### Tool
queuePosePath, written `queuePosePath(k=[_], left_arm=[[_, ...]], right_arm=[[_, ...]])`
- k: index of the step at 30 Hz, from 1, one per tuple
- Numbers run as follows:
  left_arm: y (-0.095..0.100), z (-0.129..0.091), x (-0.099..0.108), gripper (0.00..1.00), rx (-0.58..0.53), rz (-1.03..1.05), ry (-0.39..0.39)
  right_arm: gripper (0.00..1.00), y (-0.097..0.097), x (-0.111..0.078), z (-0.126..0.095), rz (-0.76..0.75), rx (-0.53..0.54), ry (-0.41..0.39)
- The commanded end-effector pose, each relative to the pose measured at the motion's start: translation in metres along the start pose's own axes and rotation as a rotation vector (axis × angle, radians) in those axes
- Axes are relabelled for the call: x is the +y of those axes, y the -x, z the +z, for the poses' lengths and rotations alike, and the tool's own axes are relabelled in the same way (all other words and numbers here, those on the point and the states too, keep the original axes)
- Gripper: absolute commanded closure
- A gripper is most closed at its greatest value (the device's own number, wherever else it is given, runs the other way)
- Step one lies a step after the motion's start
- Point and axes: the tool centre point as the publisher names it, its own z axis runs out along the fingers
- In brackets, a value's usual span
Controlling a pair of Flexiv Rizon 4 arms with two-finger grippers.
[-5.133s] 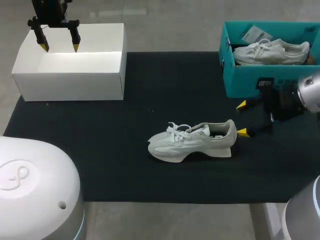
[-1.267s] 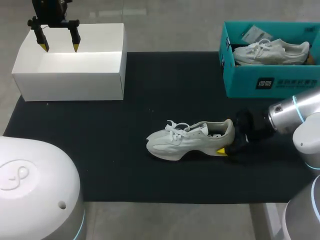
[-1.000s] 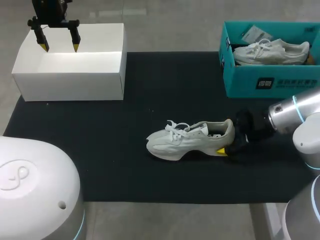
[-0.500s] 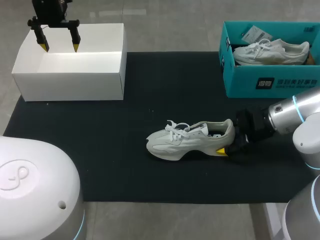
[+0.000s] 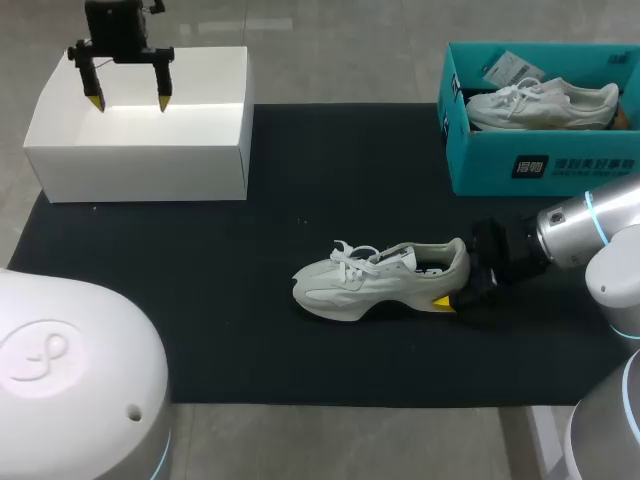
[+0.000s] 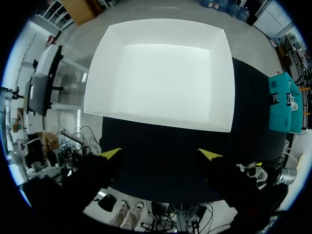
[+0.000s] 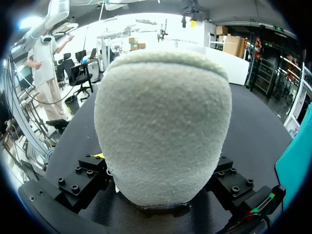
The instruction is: Take the shoe out of the shoebox, open the shoe tongue, remove and reinsert the insole, then place the shoe into the shoebox
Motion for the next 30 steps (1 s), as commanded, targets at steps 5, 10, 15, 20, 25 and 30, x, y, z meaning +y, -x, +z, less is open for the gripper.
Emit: queuePosePath(k=[5, 10, 15, 20, 25, 30], left_arm=[[-0.018, -0.006, 0.046, 0.0, 0.023, -0.022, -0.053], [-0.035, -0.01, 0.07, 0.0, 0.034, -0.04, -0.066], [-0.059, -0.01, 0.093, 0.0, 0.026, -0.033, -0.053], [-0.091, -0.004, 0.116, 0.0, 0.04, 0.025, -0.046], [-0.121, 0.003, 0.133, 0.0, 0.051, 0.1, -0.038], [-0.153, 0.013, 0.15, 0.0, 0.028, 0.155, -0.057]], right_arm=[[1.0, -0.002, -0.002, 0.005, 0.001, -0.003, -0.004], [1.0, -0.002, -0.002, 0.005, 0.001, -0.003, -0.004], [1.0, -0.002, -0.002, 0.005, 0.001, -0.003, -0.004], [1.0, -0.002, -0.002, 0.005, 0.001, -0.003, -0.004], [1.0, -0.002, -0.002, 0.005, 0.001, -0.003, -0.004], [1.0, -0.002, -0.002, 0.005, 0.001, -0.003, -0.004]])
